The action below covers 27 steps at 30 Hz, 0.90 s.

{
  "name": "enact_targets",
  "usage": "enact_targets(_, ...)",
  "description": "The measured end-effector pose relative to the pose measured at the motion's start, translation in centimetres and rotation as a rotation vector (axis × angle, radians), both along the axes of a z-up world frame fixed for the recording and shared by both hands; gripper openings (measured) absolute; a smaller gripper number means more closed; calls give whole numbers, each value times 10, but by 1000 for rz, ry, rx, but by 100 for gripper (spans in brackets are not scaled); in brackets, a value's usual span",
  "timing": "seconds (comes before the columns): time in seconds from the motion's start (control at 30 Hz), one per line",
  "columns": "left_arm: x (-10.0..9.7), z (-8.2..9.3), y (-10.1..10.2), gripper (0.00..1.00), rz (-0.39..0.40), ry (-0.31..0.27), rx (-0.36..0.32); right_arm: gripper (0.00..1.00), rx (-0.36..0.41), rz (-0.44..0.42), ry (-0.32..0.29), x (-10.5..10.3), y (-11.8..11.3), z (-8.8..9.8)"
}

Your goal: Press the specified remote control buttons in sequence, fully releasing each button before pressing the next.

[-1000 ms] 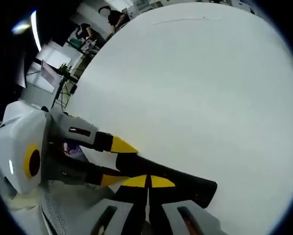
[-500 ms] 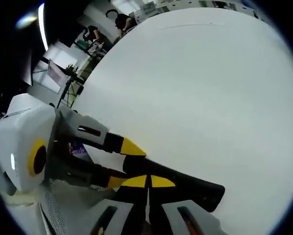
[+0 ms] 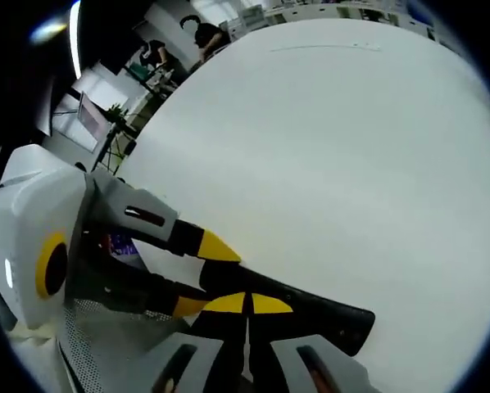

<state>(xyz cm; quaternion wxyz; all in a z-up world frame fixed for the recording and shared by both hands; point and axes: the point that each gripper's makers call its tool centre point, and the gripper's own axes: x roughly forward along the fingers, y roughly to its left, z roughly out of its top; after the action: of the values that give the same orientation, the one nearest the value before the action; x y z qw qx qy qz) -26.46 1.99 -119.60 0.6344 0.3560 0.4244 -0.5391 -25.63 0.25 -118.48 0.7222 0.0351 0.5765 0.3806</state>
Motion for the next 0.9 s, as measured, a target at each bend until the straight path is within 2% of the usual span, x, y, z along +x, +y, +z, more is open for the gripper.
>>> enact_targets(0.17, 0, 0, 0, 23, 12, -1, 4, 0, 0, 1, -7, 0, 0, 1)
enact_targets(0.4, 0, 0, 0, 23, 26, -8, 6, 0, 8, 30, -58, -3, 1, 3)
enact_targets(0.5, -1, 0, -1, 23, 33, -17, 9, 0, 22, -1, -73, -1, 0, 4)
enact_targets(0.53, -1, 0, -1, 23, 42, -17, 2, 0, 28, -14, -133, 7, -1, 6)
enact_targets(0.6, -1, 0, 0, 22, 44, -17, -10, 0, 14, -12, -134, 6, -5, 9)
enact_targets(0.67, 0, 0, 0, 22, 44, -18, -14, 0, 47, -52, -199, 18, -5, 20)
enact_targets(0.7, -1, 0, -1, 22, 44, -19, -9, 0, 52, -53, -206, 18, -7, 24)
enact_targets(0.8, 0, 1, 0, 22, 42, -29, -12, 0, 72, -91, -283, 30, -11, 38)
enact_targets(0.9, -1, 2, 0, 22, 28, -43, -18, 2, 104, -105, -302, 31, -16, 49)
